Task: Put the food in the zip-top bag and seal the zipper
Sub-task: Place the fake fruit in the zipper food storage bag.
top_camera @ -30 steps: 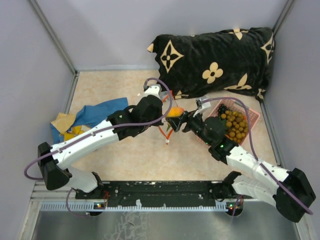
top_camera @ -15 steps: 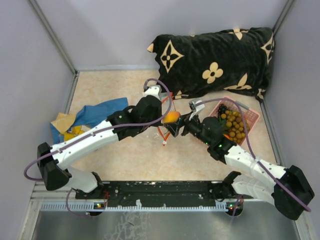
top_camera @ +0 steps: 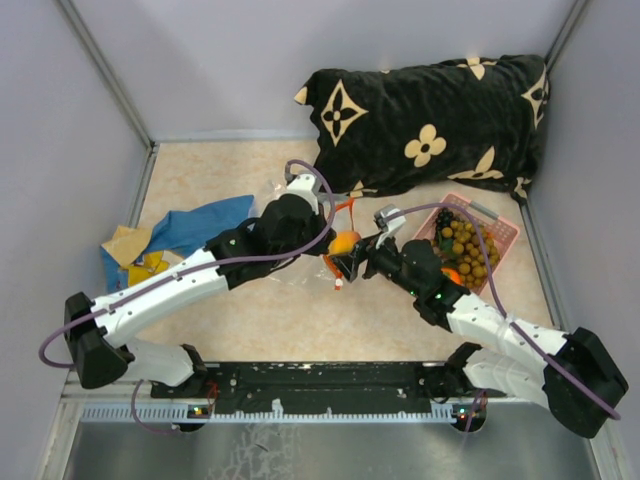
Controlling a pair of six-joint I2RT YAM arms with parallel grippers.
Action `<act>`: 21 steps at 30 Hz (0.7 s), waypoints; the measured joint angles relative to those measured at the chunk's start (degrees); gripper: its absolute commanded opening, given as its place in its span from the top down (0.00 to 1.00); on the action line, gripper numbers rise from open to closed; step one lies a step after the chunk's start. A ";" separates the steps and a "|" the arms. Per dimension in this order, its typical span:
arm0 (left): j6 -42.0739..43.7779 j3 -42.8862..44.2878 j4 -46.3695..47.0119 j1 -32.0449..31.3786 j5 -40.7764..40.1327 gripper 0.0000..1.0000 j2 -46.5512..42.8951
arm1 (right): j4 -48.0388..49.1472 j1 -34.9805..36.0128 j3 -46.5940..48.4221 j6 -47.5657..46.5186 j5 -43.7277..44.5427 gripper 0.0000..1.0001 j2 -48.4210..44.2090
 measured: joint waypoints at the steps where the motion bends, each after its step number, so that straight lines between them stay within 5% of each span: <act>1: -0.07 -0.20 0.76 0.00 0.74 1.00 -0.02 | 0.00 0.00 0.00 0.00 -0.20 0.45 -0.02; 12: 0.07 -0.61 4.28 0.00 7.65 1.00 0.79 | -8.33 0.00 1.31 0.13 8.48 0.44 1.57; 21: 1.25 -4.26 7.85 0.00 9.01 1.00 0.55 | -5.77 0.00 0.72 -1.09 0.85 0.44 -1.14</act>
